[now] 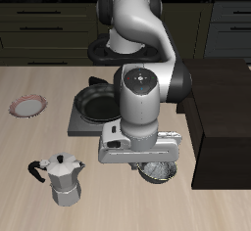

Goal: Place the bowl on the plate

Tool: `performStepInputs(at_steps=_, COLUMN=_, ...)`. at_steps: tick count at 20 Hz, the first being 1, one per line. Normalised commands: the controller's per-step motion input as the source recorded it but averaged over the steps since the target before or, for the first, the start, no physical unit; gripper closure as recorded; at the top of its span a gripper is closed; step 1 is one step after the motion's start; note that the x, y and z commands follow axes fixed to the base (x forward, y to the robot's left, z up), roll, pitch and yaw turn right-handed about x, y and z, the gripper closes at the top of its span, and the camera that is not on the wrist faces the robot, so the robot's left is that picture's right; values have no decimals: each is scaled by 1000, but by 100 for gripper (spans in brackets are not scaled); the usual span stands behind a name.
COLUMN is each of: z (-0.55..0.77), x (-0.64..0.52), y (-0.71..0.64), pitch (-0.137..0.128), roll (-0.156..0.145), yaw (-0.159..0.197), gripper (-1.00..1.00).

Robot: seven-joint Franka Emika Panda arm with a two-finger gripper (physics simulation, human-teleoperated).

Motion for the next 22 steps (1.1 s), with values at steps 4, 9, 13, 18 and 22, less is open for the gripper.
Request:
performStepInputs(at_steps=4, z=271, x=-5, y=-72, pitch=-45, roll=-31, yaw=12, gripper=100)
performStepInputs(at_steps=9, z=310, x=-72, y=-126, pitch=-39, roll=-24, yaw=5, gripper=100)
performStepInputs(at_steps=13, z=329, x=-153, y=-113, pitch=-39, roll=-11, yaw=4, gripper=100)
performStepInputs(at_steps=18, z=265, x=-139, y=-95, pitch=-33, roll=-10, yaw=8, gripper=100)
performStepInputs(at_steps=22, z=547, x=-189, y=-186, pitch=-75, roll=-29, yaw=1, gripper=100)
